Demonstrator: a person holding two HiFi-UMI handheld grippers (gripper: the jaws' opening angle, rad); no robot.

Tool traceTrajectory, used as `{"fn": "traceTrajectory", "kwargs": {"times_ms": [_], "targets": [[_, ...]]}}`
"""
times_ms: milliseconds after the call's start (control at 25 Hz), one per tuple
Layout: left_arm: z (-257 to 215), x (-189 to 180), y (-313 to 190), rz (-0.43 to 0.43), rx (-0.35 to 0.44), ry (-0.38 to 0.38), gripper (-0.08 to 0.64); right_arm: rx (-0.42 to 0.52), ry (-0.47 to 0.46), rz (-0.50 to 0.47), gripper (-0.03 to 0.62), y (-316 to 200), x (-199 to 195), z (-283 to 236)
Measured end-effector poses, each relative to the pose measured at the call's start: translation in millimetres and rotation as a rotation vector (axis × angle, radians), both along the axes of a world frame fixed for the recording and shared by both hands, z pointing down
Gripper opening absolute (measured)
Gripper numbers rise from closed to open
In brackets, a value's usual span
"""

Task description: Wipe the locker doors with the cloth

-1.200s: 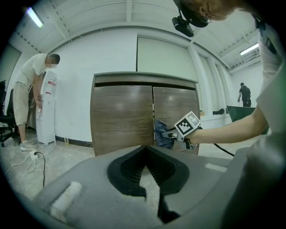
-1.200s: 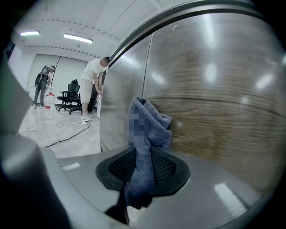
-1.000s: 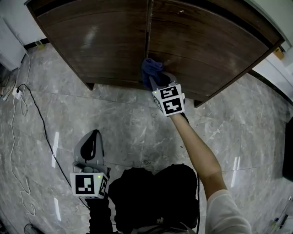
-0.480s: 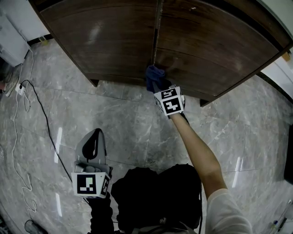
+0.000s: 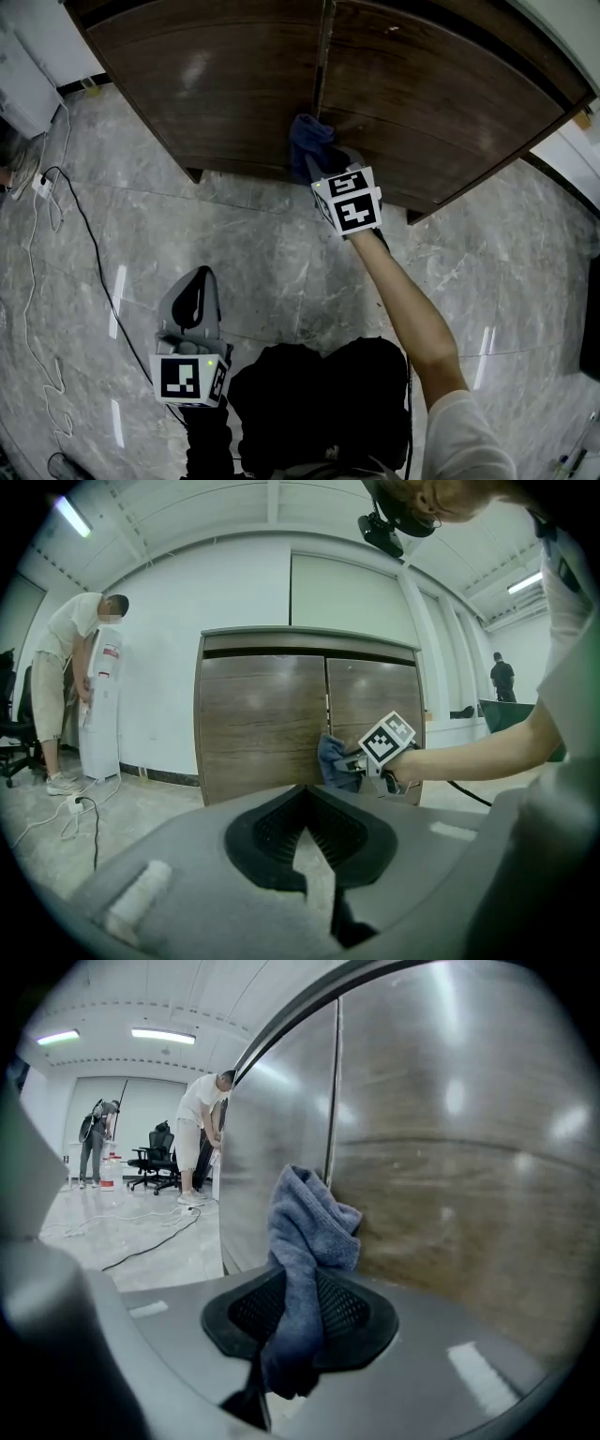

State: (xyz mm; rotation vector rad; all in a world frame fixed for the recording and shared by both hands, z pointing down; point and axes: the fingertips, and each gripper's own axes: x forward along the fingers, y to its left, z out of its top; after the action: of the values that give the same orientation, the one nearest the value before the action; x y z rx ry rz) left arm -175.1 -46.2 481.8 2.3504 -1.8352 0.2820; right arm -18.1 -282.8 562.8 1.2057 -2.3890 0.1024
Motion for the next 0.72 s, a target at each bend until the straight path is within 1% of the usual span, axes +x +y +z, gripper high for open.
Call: {"fn": "traceTrajectory", "kwargs": {"times_ms": [200,520,720], "targets": [[-7,0,0,0.003,0.013,0.005,0.002,0.055,-0.027,-0.011,0.092,-3,-10,-52],[-11,3,1,0.006,0.017,0.010,0.002,0.094,-0.058,-0.009,0.092,-7,-18,-107],[-14,0,2,0.004,0.024,0.015,0.002,0.165,-0.102,-0.010,0.092,-10,-26,-162]]}}
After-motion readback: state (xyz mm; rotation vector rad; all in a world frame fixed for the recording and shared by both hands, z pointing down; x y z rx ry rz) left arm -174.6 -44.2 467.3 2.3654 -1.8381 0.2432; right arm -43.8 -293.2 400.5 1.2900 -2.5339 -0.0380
